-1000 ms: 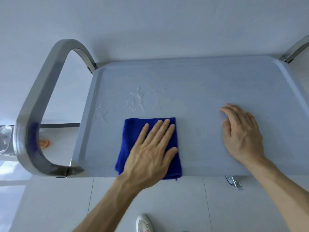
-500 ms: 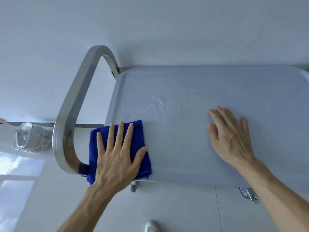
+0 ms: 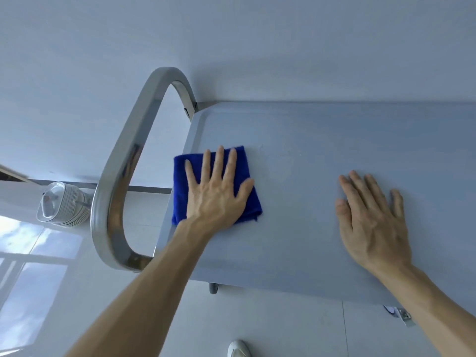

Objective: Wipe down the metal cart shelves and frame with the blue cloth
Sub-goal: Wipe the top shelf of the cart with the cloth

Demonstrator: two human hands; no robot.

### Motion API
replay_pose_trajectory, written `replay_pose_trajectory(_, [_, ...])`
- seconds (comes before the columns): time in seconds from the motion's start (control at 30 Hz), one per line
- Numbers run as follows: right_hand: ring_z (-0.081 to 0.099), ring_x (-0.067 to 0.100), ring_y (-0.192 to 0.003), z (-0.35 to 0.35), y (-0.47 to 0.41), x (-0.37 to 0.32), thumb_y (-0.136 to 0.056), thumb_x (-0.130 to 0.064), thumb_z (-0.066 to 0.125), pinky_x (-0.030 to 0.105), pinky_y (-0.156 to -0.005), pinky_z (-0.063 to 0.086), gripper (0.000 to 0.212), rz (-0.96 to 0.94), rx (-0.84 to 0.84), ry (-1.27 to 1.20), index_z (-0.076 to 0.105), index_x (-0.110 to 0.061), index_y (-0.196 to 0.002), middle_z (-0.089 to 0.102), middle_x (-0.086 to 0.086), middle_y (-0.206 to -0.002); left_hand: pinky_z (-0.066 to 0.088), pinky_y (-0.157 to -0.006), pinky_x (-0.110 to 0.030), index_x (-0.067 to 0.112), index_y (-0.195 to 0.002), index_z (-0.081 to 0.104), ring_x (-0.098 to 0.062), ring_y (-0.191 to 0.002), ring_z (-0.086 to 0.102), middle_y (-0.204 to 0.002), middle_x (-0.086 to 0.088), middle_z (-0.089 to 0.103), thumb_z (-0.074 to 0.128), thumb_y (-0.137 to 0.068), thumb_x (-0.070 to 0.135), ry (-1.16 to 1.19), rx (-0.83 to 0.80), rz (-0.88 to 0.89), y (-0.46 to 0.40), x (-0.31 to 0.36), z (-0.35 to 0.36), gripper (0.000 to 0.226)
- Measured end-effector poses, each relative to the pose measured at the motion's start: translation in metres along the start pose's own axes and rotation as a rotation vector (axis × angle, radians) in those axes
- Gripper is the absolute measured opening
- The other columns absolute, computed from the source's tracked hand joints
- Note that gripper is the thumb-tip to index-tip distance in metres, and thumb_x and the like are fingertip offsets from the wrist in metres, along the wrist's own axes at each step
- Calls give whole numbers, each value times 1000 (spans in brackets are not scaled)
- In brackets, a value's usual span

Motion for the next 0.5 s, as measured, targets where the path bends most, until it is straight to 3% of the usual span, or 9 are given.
replay_pose_trajectory(0.1, [33, 26, -147, -1, 2, 2, -102, -41, 23, 59, -118, 19, 56, 1, 7, 4, 42, -15, -149, 39, 3, -158, 1, -121, -58, 30, -158, 8, -19, -153, -4, -166, 6, 2, 15, -97, 66, -10, 15, 181, 59, 4, 3, 71])
replay_pose_trajectory(0.17, [33, 26, -147, 0, 5, 1, -102, -40, 24, 59, -118, 19, 56, -3, 16, 6, 43, -15, -148, 40, 4, -157, 5, -121, -56, 33, -157, 11, -17, -153, -1, -165, 8, 6, 16, -97, 67, -36, 3, 190, 79, -11, 4, 69])
replay_pose_trajectory(0.27, [36, 28, -145, 0, 4, -4, -101, -39, 28, 60, -117, 20, 55, -8, 46, 5, 46, -13, -147, 42, 5, -156, 2, -121, -56, 35, -156, 14, -19, -153, 5, -165, 5, 10, 17, -95, 67, -60, 42, 47, 49, -31, -3, 69])
replay_pose_trajectory(0.37, [36, 27, -145, 2, 2, -7, -101, -40, 28, 59, -117, 19, 55, 2, 47, 2, 47, -14, -146, 43, 4, -155, -4, -119, -59, 33, -157, 5, -22, -152, -5, -166, 3, 1, 13, -95, 66, -9, 47, -143, -5, -27, -5, 70])
replay_pose_trajectory(0.5, [48, 26, -138, -8, -8, 2, -98, -40, 32, 56, -111, 30, 54, -39, 90, -57, 56, -16, -139, 52, 4, -148, -6, -117, -62, 28, -157, 2, -25, -152, -8, -166, 1, -2, 13, -97, 62, 6, 65, -186, -30, -8, 1, 70])
Point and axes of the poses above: each hand's wrist, its own y-axis away from the middle knuckle, its own z-axis out of the palm, x = y × z, the point moved 3 cm from there along -y, towards the middle knuckle
